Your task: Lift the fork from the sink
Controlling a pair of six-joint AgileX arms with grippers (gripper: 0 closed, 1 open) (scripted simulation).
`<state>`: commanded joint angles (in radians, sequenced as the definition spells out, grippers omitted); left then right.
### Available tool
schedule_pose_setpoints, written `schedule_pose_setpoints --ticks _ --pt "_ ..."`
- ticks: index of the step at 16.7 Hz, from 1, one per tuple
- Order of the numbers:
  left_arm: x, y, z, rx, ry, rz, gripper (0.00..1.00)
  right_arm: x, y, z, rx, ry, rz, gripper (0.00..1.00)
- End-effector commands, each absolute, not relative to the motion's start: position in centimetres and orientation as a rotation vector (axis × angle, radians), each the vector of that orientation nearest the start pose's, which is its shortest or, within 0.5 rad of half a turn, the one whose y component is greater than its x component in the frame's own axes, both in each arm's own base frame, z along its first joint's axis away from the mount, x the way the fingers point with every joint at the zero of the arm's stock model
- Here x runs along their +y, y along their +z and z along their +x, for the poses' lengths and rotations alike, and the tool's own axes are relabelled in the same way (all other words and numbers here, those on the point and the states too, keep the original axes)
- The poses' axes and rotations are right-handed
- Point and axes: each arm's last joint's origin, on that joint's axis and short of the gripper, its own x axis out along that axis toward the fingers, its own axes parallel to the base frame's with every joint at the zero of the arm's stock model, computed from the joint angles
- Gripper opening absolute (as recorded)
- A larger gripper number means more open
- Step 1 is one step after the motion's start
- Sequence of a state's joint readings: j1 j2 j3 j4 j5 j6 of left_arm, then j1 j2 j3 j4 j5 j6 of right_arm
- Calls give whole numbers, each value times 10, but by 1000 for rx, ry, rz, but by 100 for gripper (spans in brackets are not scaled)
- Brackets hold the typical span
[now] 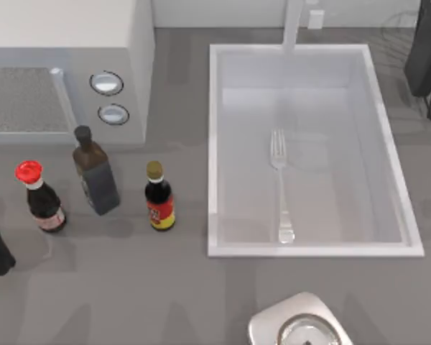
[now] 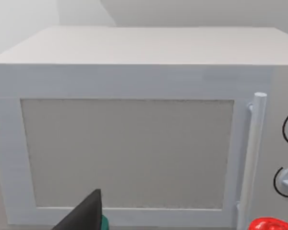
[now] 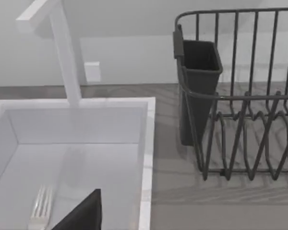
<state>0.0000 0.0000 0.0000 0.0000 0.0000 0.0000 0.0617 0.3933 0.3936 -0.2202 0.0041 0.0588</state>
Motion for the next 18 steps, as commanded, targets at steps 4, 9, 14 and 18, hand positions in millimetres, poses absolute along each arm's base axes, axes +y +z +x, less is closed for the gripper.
schedule_pose_setpoints --ticks 4,9,14,18 --pt "-1 160 106 0 0 0 100 20 298 167 429 87 81 100" --pt "-1 160 106 0 0 0 100 56 340 264 744 115 107 100" --pt "-1 160 106 0 0 0 100 115 321 369 1064 108 102 100" --pt "-1 160 106 0 0 0 100 165 266 427 1289 75 75 100"
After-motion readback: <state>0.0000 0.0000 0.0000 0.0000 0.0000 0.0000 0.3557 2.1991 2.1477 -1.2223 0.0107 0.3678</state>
